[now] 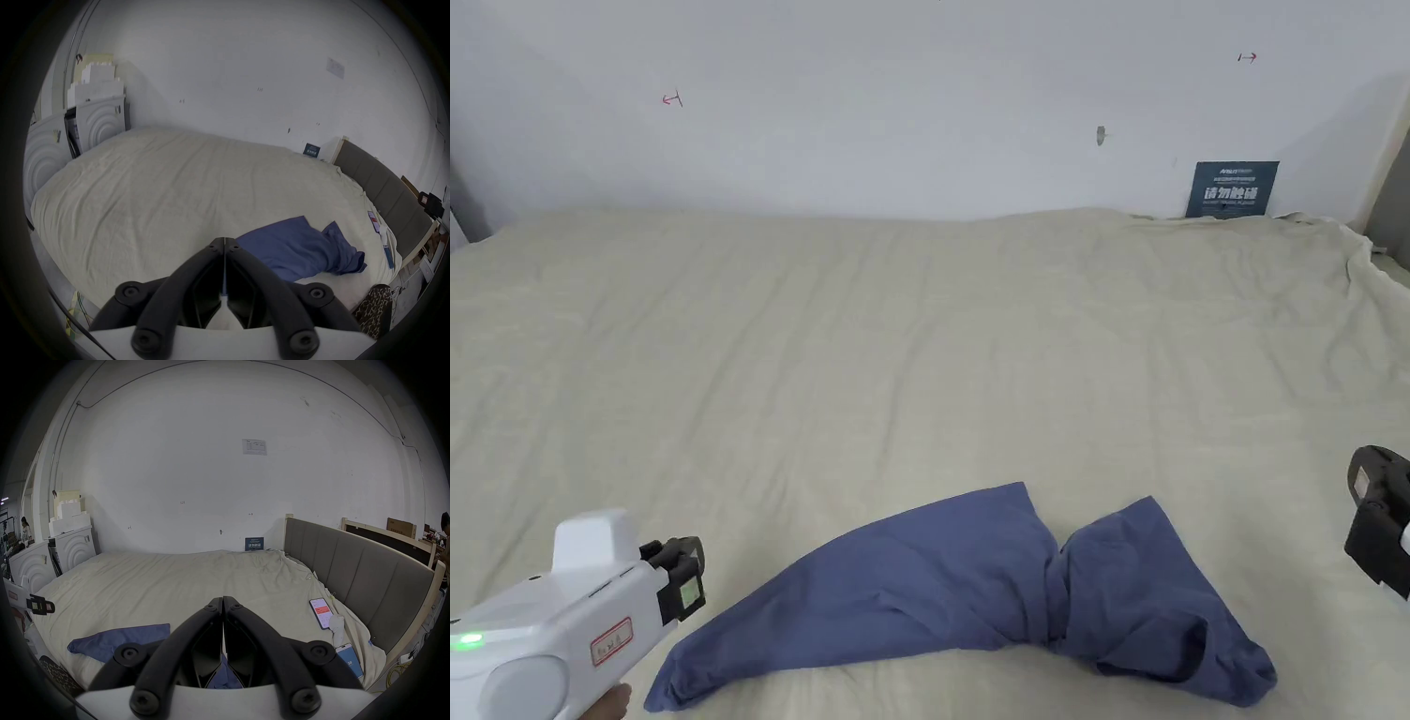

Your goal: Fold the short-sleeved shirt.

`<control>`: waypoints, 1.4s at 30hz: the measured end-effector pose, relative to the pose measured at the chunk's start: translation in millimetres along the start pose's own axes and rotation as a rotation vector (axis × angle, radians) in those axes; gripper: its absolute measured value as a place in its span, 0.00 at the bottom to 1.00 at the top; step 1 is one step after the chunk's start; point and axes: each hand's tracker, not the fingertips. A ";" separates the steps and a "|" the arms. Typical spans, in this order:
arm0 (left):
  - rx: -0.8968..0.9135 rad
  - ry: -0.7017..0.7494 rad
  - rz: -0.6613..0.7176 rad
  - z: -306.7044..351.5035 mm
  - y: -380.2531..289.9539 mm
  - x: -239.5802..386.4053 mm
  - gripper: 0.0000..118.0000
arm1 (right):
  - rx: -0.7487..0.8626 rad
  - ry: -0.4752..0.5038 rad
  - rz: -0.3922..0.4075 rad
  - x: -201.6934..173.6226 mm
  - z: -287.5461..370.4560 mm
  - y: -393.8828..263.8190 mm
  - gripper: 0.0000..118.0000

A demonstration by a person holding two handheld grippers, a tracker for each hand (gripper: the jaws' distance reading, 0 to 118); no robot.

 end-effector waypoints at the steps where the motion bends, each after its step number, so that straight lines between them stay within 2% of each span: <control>1: -0.013 0.007 0.012 -5.7 -1.3 -3.6 0.21 | -0.003 0.000 0.003 -0.7 -1.5 -0.6 0.00; 2: -0.050 0.023 0.023 -13.1 -4.6 -7.9 0.48 | -0.007 0.000 0.003 -1.2 -3.4 -1.5 0.00; 3: -0.094 0.044 0.027 -22.2 -6.4 -11.4 0.67 | -0.011 0.002 0.001 -1.4 -5.1 -2.3 0.00; 4: -0.138 0.077 0.024 -30.4 -9.0 -14.1 0.80 | -0.016 0.004 -0.002 -1.6 -7.1 -3.2 0.00; 5: -0.155 0.099 0.028 -38.0 -13.3 -17.1 0.87 | -0.021 0.005 -0.004 -2.1 -9.0 -4.3 0.00; 7: -0.196 0.116 0.022 -52.0 -22.6 -23.8 0.87 | -0.032 0.006 -0.003 -3.4 -13.3 -6.7 0.00; 12: -0.334 0.177 0.107 -90.2 -46.8 -42.8 0.86 | -0.070 0.010 -0.003 -6.0 -25.2 -13.9 0.00; 13: -0.351 0.190 0.118 -97.0 -51.5 -45.5 0.85 | -0.080 0.011 -0.004 -6.4 -27.5 -15.4 0.00; 17: -0.388 0.200 0.109 -121.5 -65.0 -54.9 0.65 | -0.114 0.014 0.003 -7.9 -36.5 -21.4 0.00; 19: -0.405 0.193 0.103 -124.7 -69.5 -51.9 0.48 | -0.131 0.015 0.004 -8.1 -41.1 -24.9 0.00; 23: -0.387 0.183 0.089 -120.0 -70.4 -46.8 0.36 | -0.157 0.015 -0.003 -7.9 -47.7 -30.0 0.00; 25: -0.385 0.127 0.090 -119.9 -69.2 -47.2 0.10 | -0.174 0.018 -0.006 -7.2 -52.3 -32.4 0.00; 26: -0.392 0.106 0.108 -120.1 -69.1 -48.0 0.06 | -0.185 0.020 -0.009 -6.7 -55.9 -33.8 0.00; 29: -0.377 0.115 0.053 -116.0 -68.6 -44.0 0.02 | -0.212 0.026 -0.018 -5.7 -67.3 -37.0 0.00; 36: -0.284 0.058 0.079 -85.2 -46.5 -42.2 0.02 | -0.367 0.084 -0.012 -3.9 -137.7 -46.2 0.01; 37: -0.276 0.049 0.086 -82.4 -43.3 -42.2 0.02 | -0.392 0.088 -0.019 -4.0 -151.6 -48.8 0.04; 41: -0.261 0.024 0.102 -75.8 -35.8 -41.1 0.02 | -0.491 0.088 0.011 -8.1 -204.4 -62.7 0.68; 42: -0.261 0.023 0.100 -76.1 -34.9 -40.6 0.02 | -0.529 0.085 0.000 -7.8 -217.1 -67.6 0.75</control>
